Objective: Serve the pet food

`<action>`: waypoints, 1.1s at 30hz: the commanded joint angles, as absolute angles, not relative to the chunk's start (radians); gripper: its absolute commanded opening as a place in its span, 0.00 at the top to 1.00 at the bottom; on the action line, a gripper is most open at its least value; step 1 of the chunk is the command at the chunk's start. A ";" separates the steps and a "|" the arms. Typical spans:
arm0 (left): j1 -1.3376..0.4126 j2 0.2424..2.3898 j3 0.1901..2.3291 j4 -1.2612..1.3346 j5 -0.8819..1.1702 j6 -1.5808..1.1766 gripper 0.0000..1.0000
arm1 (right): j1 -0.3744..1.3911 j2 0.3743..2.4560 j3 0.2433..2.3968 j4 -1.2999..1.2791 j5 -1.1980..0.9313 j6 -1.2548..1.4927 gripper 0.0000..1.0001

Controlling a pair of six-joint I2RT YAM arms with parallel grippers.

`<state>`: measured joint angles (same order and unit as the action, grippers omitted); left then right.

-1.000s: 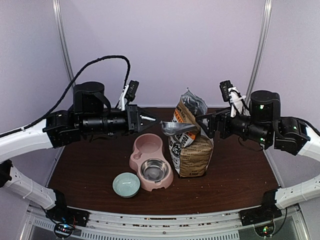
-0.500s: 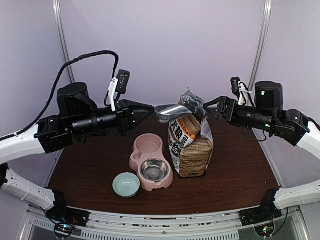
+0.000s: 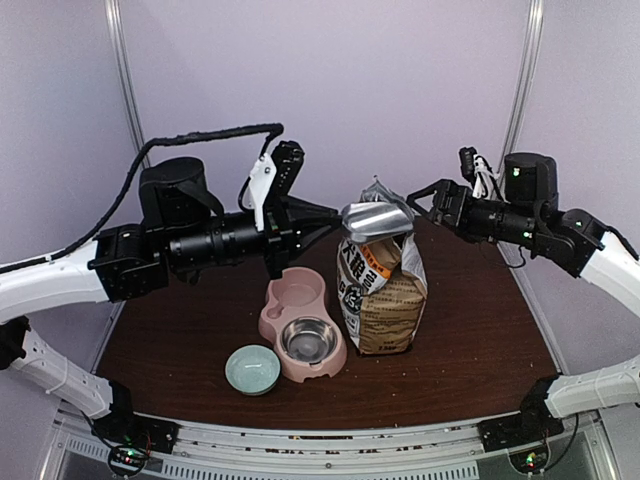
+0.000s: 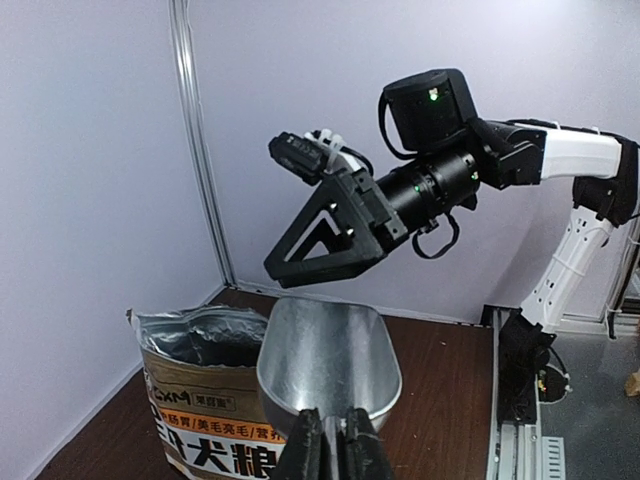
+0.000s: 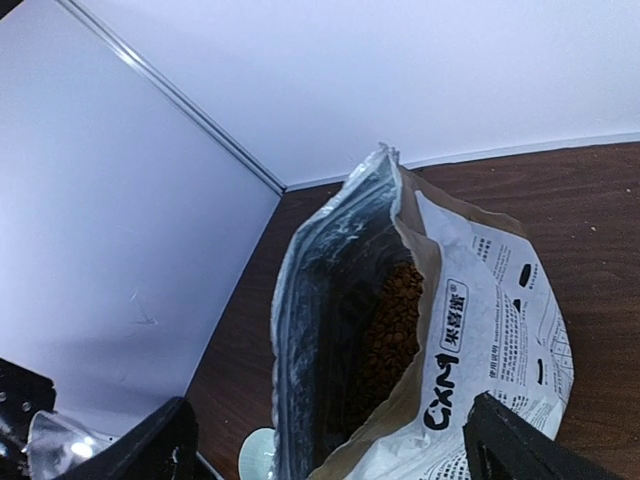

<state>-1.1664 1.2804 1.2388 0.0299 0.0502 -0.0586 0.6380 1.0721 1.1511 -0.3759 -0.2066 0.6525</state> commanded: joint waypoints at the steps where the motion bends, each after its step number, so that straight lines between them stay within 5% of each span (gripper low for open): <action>1: -1.167 1.276 1.256 0.088 0.019 0.000 1.00 | 0.594 1.007 1.117 -0.249 -0.476 0.681 0.09; 8: -1.167 1.266 1.228 0.139 0.055 -0.017 1.00 | 0.590 1.004 1.120 -0.228 -0.741 0.702 0.22; 18: -1.167 1.282 1.241 0.128 0.111 -0.020 1.00 | 0.597 1.057 1.146 -0.243 -0.827 0.707 0.47; 31: -1.167 1.294 1.246 0.110 0.142 -0.017 1.00 | 0.597 1.099 1.120 -0.257 -0.883 0.741 1.00; 33: -1.166 1.302 1.260 0.080 0.114 -0.034 1.00 | 0.597 1.087 1.093 -0.196 -0.891 0.782 1.00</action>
